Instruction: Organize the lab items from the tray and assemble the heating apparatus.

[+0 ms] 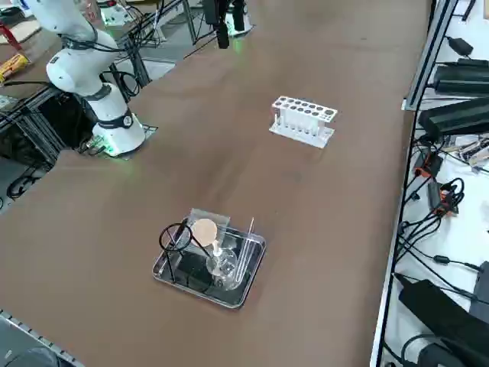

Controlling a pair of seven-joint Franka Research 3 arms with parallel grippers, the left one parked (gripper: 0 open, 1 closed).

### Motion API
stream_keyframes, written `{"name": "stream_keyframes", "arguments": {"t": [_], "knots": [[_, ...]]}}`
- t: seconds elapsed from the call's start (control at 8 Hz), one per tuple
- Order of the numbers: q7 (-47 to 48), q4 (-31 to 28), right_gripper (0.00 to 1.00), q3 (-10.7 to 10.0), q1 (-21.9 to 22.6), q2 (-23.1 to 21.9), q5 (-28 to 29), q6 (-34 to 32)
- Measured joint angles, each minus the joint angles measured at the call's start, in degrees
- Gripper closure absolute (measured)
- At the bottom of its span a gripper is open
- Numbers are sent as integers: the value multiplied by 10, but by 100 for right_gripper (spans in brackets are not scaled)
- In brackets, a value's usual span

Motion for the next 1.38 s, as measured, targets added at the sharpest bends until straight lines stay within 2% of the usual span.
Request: {"name": "stream_keyframes", "arguments": {"t": [0.38, 0.75, 1.0, 1.38], "knots": [[0, 0, 0, 1, 0, 0, 4, 0], [1, 1, 0, 4, 0, 0, 51, 0], [-1, 1, 0, 5, 1, 2, 55, -1], [-81, 1, 0, 6, 0, 17, 53, 12]]}}
